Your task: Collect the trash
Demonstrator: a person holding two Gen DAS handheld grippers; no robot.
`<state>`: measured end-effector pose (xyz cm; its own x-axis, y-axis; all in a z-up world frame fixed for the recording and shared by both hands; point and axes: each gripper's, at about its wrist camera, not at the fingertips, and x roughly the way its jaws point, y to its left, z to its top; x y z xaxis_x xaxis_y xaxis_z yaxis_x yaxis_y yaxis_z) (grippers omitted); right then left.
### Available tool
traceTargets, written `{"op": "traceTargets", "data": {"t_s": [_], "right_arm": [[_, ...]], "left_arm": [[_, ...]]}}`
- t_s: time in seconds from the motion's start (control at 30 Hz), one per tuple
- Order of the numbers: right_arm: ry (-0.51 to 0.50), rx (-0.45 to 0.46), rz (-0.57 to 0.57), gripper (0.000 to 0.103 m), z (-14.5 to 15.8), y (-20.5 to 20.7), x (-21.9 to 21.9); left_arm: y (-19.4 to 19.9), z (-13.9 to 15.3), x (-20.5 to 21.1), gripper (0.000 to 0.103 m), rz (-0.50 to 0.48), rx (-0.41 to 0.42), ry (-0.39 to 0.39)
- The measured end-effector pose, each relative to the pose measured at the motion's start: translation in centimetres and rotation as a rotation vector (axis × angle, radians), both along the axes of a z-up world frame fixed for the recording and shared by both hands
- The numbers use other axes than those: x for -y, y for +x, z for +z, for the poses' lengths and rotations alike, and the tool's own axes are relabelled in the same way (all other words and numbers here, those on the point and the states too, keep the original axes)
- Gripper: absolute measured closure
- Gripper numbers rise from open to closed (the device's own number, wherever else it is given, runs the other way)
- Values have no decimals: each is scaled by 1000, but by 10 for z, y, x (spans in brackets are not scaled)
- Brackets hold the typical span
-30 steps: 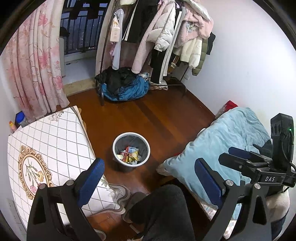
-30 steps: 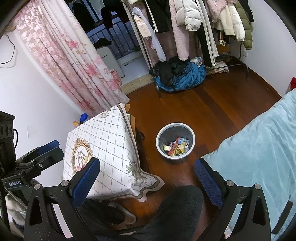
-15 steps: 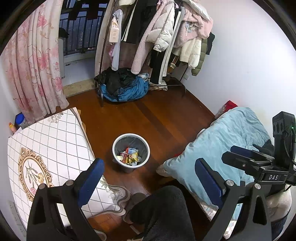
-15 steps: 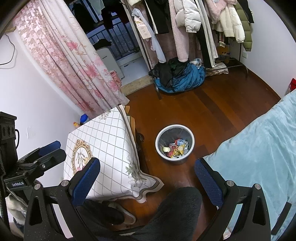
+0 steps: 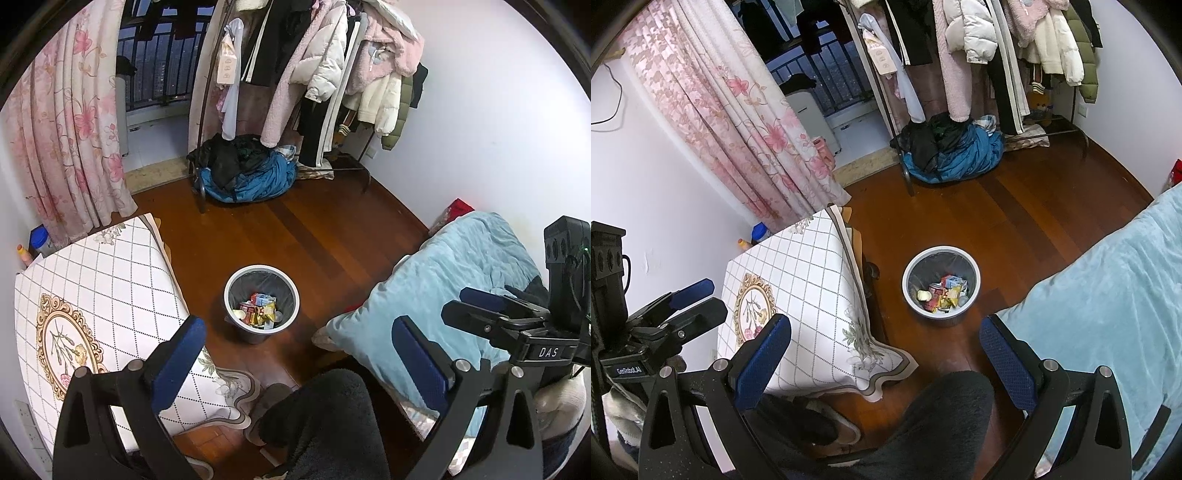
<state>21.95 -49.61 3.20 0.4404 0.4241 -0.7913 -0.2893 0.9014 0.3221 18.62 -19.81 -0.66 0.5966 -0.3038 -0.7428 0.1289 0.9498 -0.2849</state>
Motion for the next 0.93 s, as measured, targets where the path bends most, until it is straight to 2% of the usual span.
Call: {"op": "traceTargets", "data": {"t_s": [0.93], "right_arm": [[-15, -15, 44, 0, -6, 3, -8]], "left_arm": [[-3, -5, -2, 0, 3, -12, -6]]}}
